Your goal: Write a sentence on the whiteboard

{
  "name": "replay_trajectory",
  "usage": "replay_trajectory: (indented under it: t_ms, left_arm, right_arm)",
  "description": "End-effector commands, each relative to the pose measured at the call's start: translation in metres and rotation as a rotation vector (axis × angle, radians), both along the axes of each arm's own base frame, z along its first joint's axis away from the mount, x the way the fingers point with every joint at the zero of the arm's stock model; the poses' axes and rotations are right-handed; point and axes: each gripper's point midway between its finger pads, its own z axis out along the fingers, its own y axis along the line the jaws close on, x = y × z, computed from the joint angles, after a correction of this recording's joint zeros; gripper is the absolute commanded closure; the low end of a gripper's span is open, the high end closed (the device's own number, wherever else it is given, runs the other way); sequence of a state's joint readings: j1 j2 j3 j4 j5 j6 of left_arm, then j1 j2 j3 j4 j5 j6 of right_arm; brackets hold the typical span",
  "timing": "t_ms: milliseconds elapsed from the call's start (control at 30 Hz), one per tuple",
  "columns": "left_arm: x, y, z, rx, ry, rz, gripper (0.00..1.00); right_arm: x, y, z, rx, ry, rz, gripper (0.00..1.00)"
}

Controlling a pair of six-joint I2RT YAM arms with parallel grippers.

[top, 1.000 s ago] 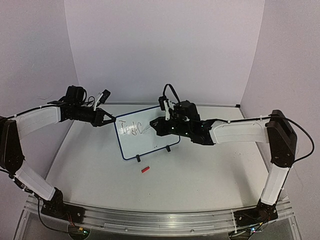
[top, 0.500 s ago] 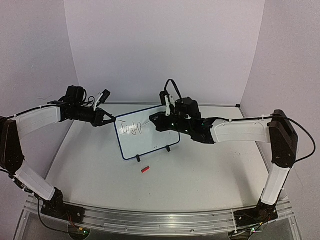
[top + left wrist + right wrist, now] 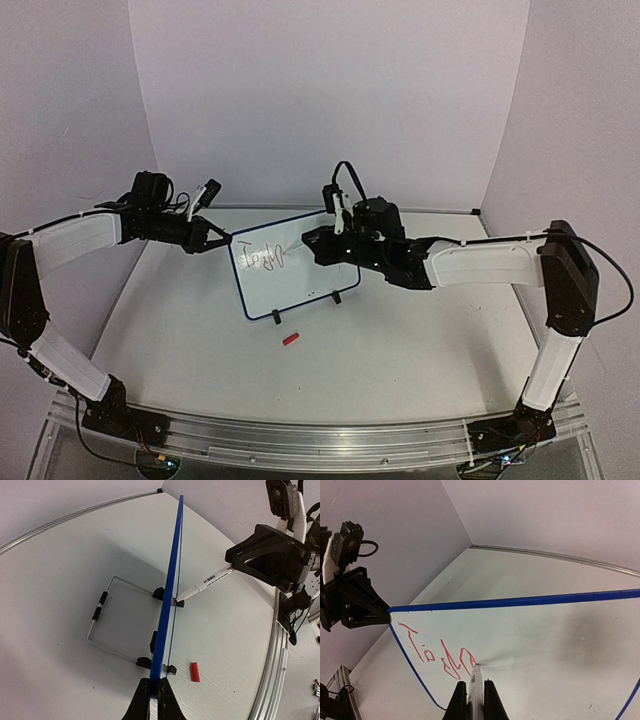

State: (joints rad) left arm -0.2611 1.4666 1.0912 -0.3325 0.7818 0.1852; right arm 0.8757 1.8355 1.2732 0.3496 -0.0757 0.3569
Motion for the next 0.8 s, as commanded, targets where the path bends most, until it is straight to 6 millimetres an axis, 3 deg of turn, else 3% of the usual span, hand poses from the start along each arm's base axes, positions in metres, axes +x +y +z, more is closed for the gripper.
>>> replay_trajectory:
  t_ms: [0, 533, 767]
  left_arm:
    - [-0.002, -0.002, 0.021, -0.009, -0.057, -0.009, 1.00]
    - [-0.002, -0.001, 0.021, -0.008, -0.057, -0.007, 1.00]
    - [-0.002, -0.001, 0.021, -0.008, -0.060, -0.006, 1.00]
  right_arm:
    - [-0.001, -0.006, 0.009, 0.007, -0.015, -0.009, 1.00]
    - [0.004, -0.012, 0.000, -0.040, -0.017, -0.045, 1.00]
    - [0.002, -0.016, 0.012, -0.029, -0.035, -0.053, 1.00]
